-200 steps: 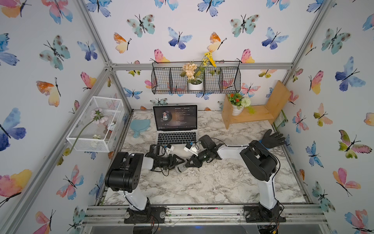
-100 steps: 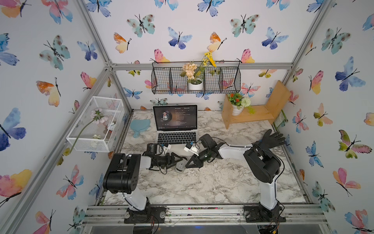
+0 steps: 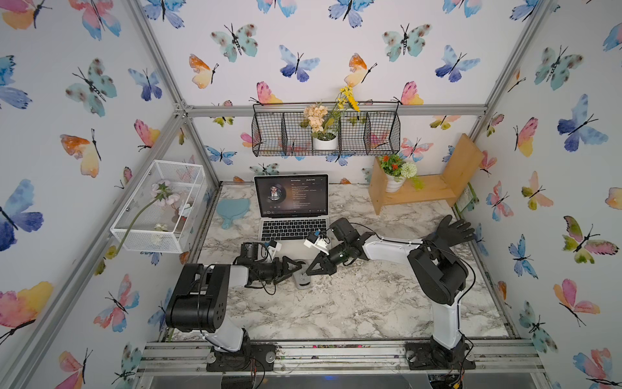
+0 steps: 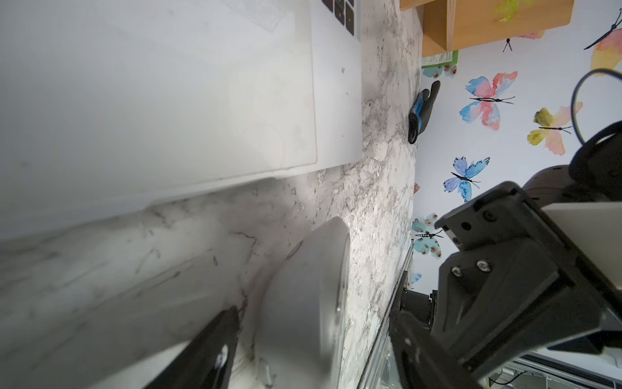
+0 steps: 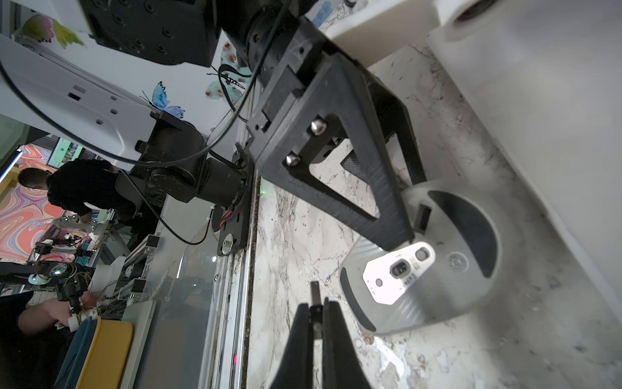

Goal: Remove the wireless mouse receiver from the laptop
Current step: Adjust the mouse at the center of the board.

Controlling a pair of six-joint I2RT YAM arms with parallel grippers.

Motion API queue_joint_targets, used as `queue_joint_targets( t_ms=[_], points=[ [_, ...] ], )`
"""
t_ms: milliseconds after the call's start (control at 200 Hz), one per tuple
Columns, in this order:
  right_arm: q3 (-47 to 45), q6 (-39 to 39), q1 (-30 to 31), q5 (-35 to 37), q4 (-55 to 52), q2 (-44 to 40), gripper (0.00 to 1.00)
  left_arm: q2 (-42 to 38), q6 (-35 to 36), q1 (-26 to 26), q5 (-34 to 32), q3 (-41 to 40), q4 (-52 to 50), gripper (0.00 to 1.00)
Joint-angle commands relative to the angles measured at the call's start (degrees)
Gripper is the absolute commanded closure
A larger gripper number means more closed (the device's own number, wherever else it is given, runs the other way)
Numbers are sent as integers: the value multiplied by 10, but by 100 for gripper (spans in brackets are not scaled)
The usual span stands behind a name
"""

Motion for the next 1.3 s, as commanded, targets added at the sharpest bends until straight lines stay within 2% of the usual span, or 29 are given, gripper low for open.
queue_joint_targets(
  t_ms=[0, 265, 636, 796, 931, 991, 1096, 1206, 1251, 1291],
  points=[
    [-16, 20, -9, -20, 24, -29, 98, 3, -6, 2, 1, -12, 14, 28],
    [-26, 20, -13, -7, 19, -37, 98, 27, -21, 1, 12, 18, 45, 48],
    [-50, 27, -33, 2, 26, -58, 98, 95, -36, -32, 19, 145, 42, 50],
    [-25, -32, -37, 52, -46, -62, 98, 83, -18, -27, -4, 172, 4, 40],
    [10, -92, -37, 93, -121, -52, 98, 27, -27, -13, -27, 171, -2, 35],
    [27, -115, -37, 124, -147, -51, 98, -8, -36, -9, -58, 161, -9, 35],
    [43, -151, -37, 168, -158, -57, 98, -90, -63, -1, -109, 109, -1, 31],
    [84, -176, -37, 160, -186, -35, 98, -179, -104, 11, -117, 32, 33, 26],
    [116, -184, -37, 137, -219, -11, 98, -210, -114, 18, -120, 6, 34, 20],
    [152, -205, -37, 111, -265, 17, 98, -235, -122, 25, -126, -20, 39, 11]
  ],
)
